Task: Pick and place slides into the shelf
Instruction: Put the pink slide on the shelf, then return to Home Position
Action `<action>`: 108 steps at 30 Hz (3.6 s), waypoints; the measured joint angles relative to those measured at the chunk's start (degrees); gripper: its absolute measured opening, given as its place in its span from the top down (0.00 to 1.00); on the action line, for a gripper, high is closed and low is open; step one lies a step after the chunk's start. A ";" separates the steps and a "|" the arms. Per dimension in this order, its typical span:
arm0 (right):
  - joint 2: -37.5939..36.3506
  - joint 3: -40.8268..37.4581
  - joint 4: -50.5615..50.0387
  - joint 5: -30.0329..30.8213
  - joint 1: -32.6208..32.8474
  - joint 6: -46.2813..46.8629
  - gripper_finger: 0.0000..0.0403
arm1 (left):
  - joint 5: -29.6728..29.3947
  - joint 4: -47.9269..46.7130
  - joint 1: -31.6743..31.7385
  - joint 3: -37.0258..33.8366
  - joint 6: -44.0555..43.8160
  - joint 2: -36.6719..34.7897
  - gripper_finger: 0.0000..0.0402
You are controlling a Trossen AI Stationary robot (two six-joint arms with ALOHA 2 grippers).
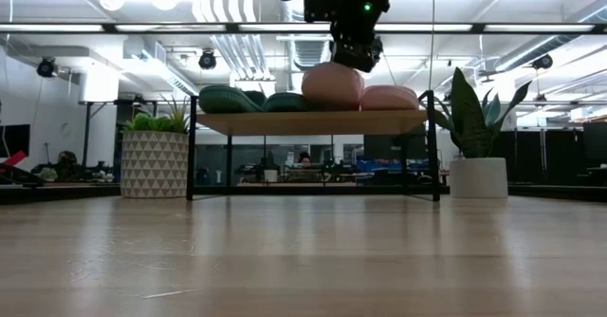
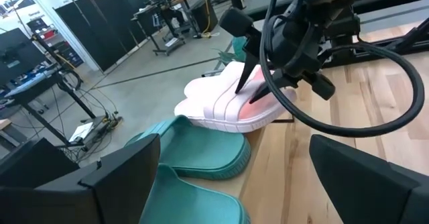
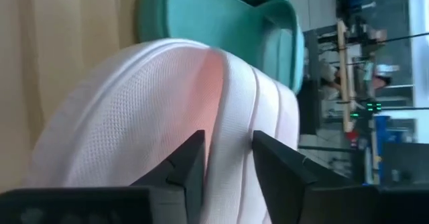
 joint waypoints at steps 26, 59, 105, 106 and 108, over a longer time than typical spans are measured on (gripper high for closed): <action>-0.08 0.40 -9.04 -2.86 0.56 -0.54 0.97 | -0.06 -0.96 0.00 0.00 -0.20 1.37 0.09; -0.24 10.97 -13.85 -2.32 2.72 4.26 0.43 | 0.24 -0.88 0.00 0.00 1.30 2.18 0.09; -36.98 -35.81 36.67 -15.05 6.85 8.51 0.51 | 17.62 8.48 -2.69 -34.14 -3.58 -39.35 0.99; -37.22 -36.21 36.84 -15.55 6.87 8.62 0.51 | 18.35 8.52 -2.69 -34.86 -3.59 -40.28 0.99; -37.77 -36.88 37.31 -17.36 6.88 9.22 0.51 | 18.85 8.35 -2.69 -36.15 -3.90 -40.03 1.00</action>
